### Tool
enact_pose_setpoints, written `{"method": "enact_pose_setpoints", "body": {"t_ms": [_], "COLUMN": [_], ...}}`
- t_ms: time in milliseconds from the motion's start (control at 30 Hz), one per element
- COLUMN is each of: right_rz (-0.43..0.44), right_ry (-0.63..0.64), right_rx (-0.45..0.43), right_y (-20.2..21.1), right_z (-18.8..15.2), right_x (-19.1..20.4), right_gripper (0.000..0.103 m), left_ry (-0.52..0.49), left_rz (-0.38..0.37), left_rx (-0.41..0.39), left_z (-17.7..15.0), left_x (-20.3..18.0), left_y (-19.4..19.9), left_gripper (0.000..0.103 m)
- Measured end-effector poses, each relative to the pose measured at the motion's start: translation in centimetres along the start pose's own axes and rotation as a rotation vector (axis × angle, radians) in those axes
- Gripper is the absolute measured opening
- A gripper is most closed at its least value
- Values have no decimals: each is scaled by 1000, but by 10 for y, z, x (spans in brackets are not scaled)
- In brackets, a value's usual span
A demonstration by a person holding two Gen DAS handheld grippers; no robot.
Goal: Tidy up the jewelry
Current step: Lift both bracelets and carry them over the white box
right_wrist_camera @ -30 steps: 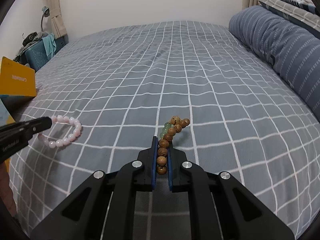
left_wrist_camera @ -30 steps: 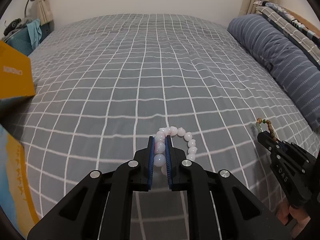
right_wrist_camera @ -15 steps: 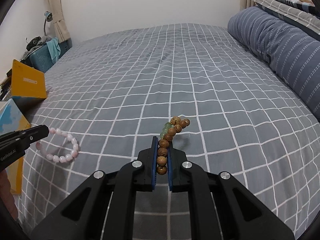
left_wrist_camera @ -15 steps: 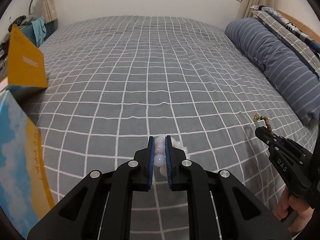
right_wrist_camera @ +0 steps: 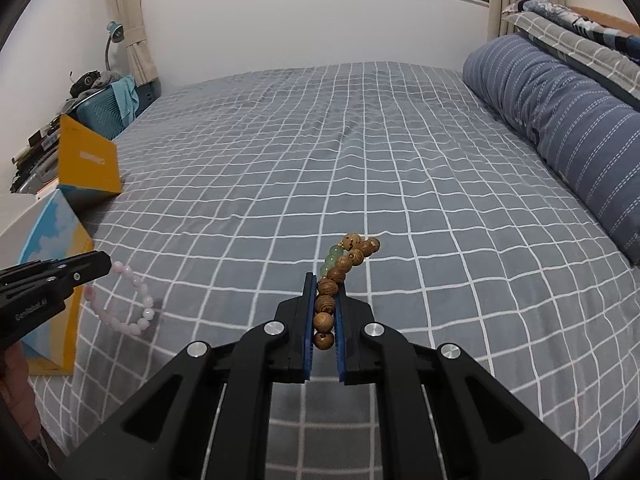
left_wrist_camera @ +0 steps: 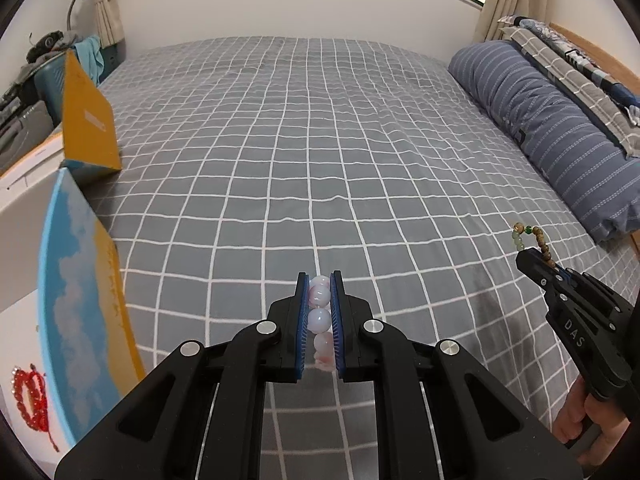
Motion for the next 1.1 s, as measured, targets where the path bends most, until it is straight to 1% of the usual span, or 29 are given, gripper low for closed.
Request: {"method": "enact_pose_setpoints", "body": {"t_ms": [200, 567, 833, 1100], "right_rz": [13, 75, 138, 176], "right_ry": [17, 54, 91, 144], "right_rx": [-8, -26, -41, -54], "right_y": [25, 61, 83, 102], "right_z": [1, 5, 11, 22], "right_x": [18, 64, 102, 147], "right_gripper": [7, 7, 7, 7], "left_ry": [5, 22, 43, 72], "left_rz": [-3, 37, 60, 90], "left_rx": [-5, -24, -47, -84], "left_z": [-7, -11, -13, -11], "left_x": [5, 24, 47, 76], "left_y": [21, 60, 92, 124], "left_gripper": [10, 10, 10, 10]}}
Point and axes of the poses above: each gripper's, at about its wrist camera, not at the fingertips, and y roughly against the way its jaws point, x to its left, z to its top, the point moved 8 cm from there along -y, roughly the way its jaws point
